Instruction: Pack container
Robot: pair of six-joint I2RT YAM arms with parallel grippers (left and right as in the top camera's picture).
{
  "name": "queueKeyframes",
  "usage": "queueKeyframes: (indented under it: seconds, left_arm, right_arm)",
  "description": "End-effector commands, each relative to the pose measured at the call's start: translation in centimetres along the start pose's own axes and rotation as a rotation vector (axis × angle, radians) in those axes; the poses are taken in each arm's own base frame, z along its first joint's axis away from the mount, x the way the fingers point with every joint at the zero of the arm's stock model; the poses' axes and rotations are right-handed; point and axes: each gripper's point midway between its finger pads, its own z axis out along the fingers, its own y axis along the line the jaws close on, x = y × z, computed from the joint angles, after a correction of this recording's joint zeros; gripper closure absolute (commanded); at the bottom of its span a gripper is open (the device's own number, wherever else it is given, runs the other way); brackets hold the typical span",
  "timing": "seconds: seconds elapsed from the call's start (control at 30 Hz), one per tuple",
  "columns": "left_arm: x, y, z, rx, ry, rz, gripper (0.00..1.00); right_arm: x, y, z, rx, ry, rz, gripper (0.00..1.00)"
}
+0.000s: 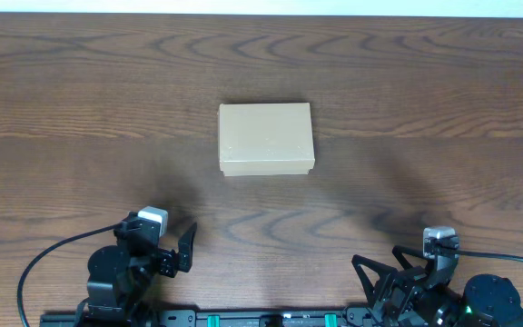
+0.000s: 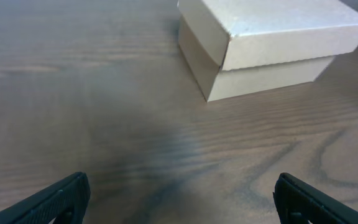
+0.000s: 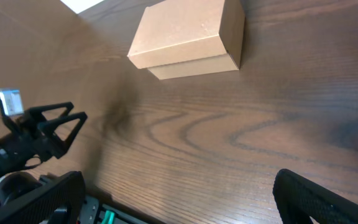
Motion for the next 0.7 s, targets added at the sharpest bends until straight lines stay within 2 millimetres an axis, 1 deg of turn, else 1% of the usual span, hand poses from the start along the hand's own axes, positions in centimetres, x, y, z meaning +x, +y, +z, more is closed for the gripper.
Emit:
queueKeyframes:
  seconds: [0.0, 0.03, 0.67]
  left_arm:
    - [0.79, 0.31, 0.57, -0.007, -0.003, -0.086, 0.05]
    - [1.07, 0.32, 0.76, -0.006, 0.003, -0.100, 0.05]
    - [1.11, 0.34, 0.76, -0.013, 0.006, -0.092, 0.05]
  right_arm:
    - [0.21, 0.05, 0.06, -0.006, 0.009, 0.008, 0.01]
    - [0.20, 0.05, 0.06, -0.006, 0.009, 0.008, 0.01]
    - [0.21, 0.05, 0.06, -0.006, 0.009, 0.008, 0.01]
